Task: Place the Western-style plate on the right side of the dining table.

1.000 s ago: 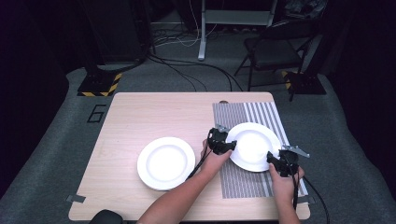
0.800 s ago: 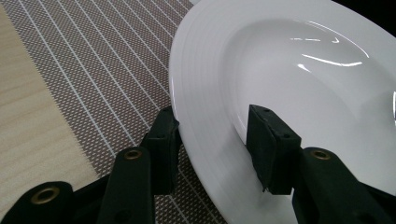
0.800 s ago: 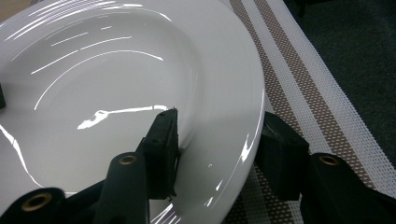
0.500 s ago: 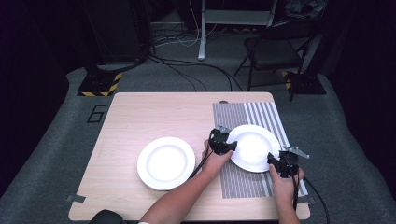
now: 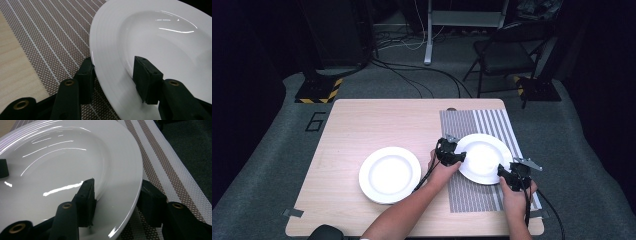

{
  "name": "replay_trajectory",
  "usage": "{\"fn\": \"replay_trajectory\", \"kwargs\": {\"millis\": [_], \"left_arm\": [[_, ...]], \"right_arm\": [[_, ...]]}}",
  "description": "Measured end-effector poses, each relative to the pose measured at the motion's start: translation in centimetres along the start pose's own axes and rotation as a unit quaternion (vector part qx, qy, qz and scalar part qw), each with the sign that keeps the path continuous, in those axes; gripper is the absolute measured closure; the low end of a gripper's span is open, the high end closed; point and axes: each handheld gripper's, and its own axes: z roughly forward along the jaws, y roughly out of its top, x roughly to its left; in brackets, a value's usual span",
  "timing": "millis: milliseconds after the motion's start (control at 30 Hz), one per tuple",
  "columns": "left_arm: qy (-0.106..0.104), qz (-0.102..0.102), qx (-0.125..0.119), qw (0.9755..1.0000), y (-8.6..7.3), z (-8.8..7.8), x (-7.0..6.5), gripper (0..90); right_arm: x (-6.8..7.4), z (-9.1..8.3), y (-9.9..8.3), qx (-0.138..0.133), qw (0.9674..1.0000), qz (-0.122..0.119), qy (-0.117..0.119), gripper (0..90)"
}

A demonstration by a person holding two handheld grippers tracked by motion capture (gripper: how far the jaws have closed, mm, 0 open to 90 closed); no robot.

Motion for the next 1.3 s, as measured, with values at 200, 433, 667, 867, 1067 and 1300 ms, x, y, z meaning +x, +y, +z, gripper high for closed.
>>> {"fn": "replay_trajectory", "kwargs": {"millis": [200, 433, 667, 867, 1067, 1300], "left_arm": [[0.003, 0.002, -0.007, 1.0, 0.3, -0.8, 0.2, 50.1], [-0.001, 0.006, -0.026, 0.9997, 0.8, -3.3, 1.1, 47.1], [-0.017, 0.016, -0.033, 0.9992, 1.0, -5.6, 1.8, 43.5], [-0.016, 0.025, -0.034, 0.999, 1.0, -7.9, 3.0, 41.5], [-0.005, 0.016, -0.039, 0.9991, 0.6, -10.2, 4.5, 40.8], [0.014, 0.011, -0.043, 0.9989, -0.2, -12.5, 6.6, 40.5]], "right_arm": [[-0.2, -0.7, 0.1, -0.009, 0.9999, -0.003, 0.003, 46.4], [0.1, -2.8, 0.9, -0.047, 0.9985, -0.028, 0.01, 41.3], [2.6, -4.1, 1.8, -0.066, 0.9947, -0.054, 0.059, 40.4], [5.1, -4.5, 2.5, -0.063, 0.9895, -0.082, 0.101, 39.9], [6.5, -4.4, 3.0, -0.058, 0.9864, -0.095, 0.121, 39.2], [8.1, -4.4, 3.4, -0.035, 0.9814, -0.108, 0.155, 37.2]]}}
